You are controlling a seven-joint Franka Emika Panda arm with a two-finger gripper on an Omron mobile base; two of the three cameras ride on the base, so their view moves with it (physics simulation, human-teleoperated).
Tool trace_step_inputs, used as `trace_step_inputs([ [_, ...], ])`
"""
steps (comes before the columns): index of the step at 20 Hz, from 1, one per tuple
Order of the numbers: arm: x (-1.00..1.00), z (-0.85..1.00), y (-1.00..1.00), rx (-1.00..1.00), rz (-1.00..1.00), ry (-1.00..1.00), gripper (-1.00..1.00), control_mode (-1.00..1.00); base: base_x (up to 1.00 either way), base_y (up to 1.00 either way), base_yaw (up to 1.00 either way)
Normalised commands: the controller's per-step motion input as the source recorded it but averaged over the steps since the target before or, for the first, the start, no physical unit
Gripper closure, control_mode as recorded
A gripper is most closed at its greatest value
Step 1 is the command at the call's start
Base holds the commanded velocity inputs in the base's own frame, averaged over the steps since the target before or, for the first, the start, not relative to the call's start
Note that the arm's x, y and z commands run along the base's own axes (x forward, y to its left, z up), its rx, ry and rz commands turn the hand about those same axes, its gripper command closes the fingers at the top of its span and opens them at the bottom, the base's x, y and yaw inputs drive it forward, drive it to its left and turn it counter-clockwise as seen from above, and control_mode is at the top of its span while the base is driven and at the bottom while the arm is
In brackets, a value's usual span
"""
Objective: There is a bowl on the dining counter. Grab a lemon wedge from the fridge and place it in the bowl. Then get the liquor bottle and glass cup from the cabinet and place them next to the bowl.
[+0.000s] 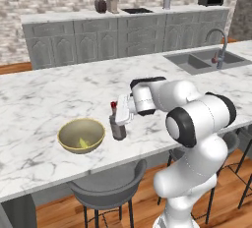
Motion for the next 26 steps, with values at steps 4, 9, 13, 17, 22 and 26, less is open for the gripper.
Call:
trace_step_inputs([
  [4,0.01,0.14,0.00,0.02,-0.01,0.01,-1.00,-1.00,0.00,0.00,0.00],
  [9,0.00,0.35,-0.07,0.04,-0.01,0.02,-1.00,-1.00,0.00,0.00,0.00],
  [13,-0.01,0.46,-0.10,0.01,-0.04,0.00,-1.00,-1.00,0.00,0.00,0.00],
  [17,-0.24,0.61,-0.05,0.00,-0.08,0.00,-1.00,-1.00,0.00,0.00,0.00],
  [22,-0.75,0.53,-0.01,0.01,-0.17,0.00,-1.00,-1.00,0.00,0.00,0.00],
  [26,-1.00,0.47,0.07,0.00,-0.25,0.00,-1.00,-1.00,0.00,0.00,0.00],
])
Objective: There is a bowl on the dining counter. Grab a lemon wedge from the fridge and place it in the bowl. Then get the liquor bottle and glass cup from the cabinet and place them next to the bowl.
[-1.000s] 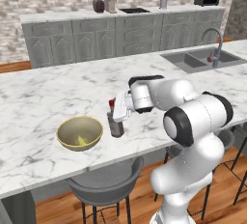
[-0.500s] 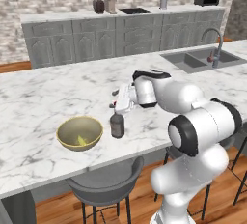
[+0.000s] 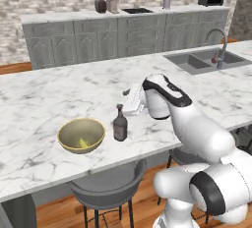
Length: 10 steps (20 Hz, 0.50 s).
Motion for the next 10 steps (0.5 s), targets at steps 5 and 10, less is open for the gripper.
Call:
trace_step_inputs([
  [5,-0.88,0.84,0.11,0.00,-0.22,0.03,-1.00,-1.00,0.00,0.00,0.00],
  [10,-0.75,1.00,0.00,0.00,-0.13,0.08,-1.00,-1.00,0.00,0.00,0.00],
])
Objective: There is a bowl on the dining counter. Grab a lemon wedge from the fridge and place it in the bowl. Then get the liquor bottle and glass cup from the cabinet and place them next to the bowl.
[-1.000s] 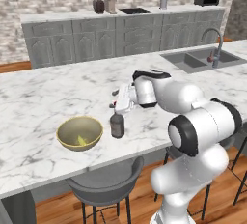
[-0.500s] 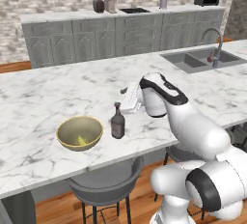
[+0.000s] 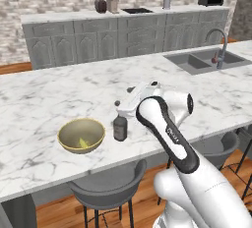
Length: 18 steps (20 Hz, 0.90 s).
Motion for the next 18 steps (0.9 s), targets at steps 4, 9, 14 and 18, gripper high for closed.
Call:
trace_step_inputs([
  [4,-0.79,1.00,0.00,0.00,-0.12,0.16,-1.00,-1.00,0.00,0.00,0.00],
  [9,-0.75,1.00,0.00,0.02,-0.11,0.21,-1.00,-1.00,0.00,0.00,0.00],
  [14,-0.66,0.84,0.00,0.02,-0.11,0.28,-1.00,-1.00,0.00,0.00,0.00],
  [18,-0.75,0.44,0.00,0.02,-0.08,0.28,-1.00,-1.00,0.00,0.00,0.00],
])
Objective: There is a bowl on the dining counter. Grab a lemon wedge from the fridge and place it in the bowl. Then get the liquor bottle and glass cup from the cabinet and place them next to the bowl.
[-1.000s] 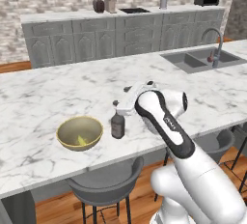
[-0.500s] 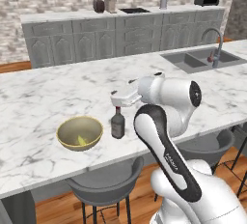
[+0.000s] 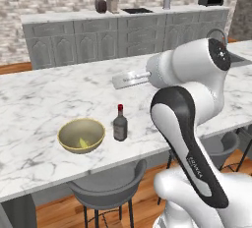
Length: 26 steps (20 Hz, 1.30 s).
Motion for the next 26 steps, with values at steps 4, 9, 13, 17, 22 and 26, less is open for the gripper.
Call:
trace_step_inputs([
  [4,-0.76,0.14,-0.15,0.03,-0.02,0.15,-1.00,-1.00,0.00,0.00,0.00],
  [9,-0.33,0.00,-0.10,0.00,-0.05,0.01,-1.00,-1.00,0.00,0.00,0.00],
  [13,0.00,0.00,0.00,0.00,0.00,0.01,-1.00,-1.00,0.00,0.00,0.00],
  [17,-0.32,-0.02,0.00,0.00,0.00,0.00,-1.00,-1.00,0.00,0.00,0.00],
  [22,-0.34,-0.11,0.02,0.00,0.00,0.00,-1.00,1.00,-0.20,0.15,0.00],
  [26,0.00,0.00,0.00,0.00,0.00,0.00,-1.00,1.00,-0.28,0.69,-0.02],
])
